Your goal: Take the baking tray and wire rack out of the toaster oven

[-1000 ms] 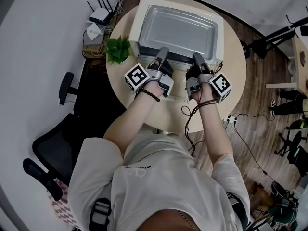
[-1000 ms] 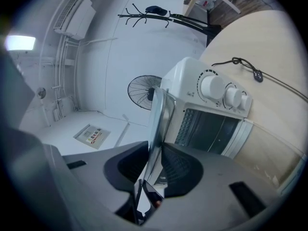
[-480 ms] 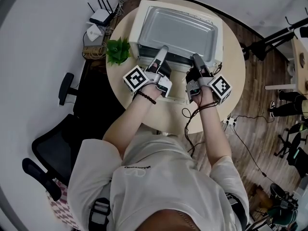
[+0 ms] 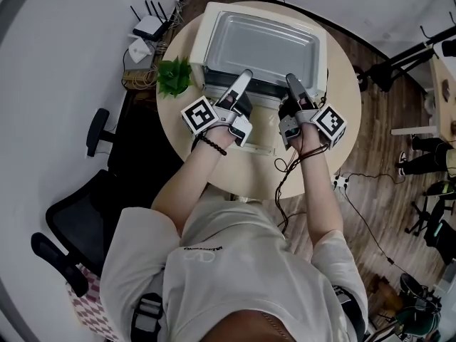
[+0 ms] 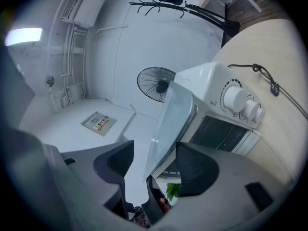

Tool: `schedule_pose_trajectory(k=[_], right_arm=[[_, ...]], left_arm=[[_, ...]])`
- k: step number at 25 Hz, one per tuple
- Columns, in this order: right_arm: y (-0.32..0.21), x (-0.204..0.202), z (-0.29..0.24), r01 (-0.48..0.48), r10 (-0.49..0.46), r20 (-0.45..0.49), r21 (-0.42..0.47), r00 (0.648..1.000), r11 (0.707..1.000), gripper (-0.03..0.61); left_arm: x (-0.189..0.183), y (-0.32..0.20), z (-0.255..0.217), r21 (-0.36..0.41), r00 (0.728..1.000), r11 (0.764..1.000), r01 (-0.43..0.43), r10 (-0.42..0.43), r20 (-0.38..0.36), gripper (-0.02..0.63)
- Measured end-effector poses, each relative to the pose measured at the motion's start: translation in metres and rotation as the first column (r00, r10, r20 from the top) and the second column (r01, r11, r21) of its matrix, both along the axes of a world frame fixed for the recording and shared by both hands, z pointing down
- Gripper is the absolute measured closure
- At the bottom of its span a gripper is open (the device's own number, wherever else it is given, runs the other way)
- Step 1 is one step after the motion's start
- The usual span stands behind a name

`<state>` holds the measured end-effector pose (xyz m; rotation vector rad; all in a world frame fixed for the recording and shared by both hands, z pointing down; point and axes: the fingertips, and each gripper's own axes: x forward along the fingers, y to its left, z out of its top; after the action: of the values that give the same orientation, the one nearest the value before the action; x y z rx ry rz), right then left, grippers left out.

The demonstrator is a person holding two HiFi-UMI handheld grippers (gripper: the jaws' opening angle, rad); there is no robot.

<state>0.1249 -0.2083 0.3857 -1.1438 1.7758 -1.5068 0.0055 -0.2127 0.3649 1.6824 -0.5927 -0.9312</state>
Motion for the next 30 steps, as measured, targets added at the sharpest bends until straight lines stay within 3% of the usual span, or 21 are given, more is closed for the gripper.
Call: schedule_pose_trajectory(k=[13,18,23,27,30], right_arm=[[0.042,0.008,-0.017,0.016,-0.014,-0.03,0.09,0.999,0.996,0.305],[0.049,0.016,-0.011,0.013,-0.008,-0.058,0.093,0.998,0.996,0.305],[0.039,0.014,-0.011,0.059,-0.052,-0.114,0.053,0.992,0.997,0.305],[0.038,0.01,-0.012,0.081,-0.078,-0.098,0.031,0.992,0.996,0.305],[0.047,0.003,-0.017,0.093,-0.086,-0.096,0.068,0.992,0.993,0.305]], left_arm=[[-0.001,0.024,0.0,-0.017,1.0,1.0,-0.015,0.015,0.006,0.351],[-0.011,0.033,0.011,-0.02,1.0,1.0,0.008,-0.008,0.018,0.351],[-0.006,0.043,0.007,-0.008,1.0,1.0,-0.03,0.03,-0.003,0.351],[-0.005,0.049,0.008,-0.015,0.999,0.999,-0.046,0.046,-0.008,0.351],[-0.006,0.049,0.011,-0.024,0.999,0.999,-0.049,0.049,-0.011,0.351]])
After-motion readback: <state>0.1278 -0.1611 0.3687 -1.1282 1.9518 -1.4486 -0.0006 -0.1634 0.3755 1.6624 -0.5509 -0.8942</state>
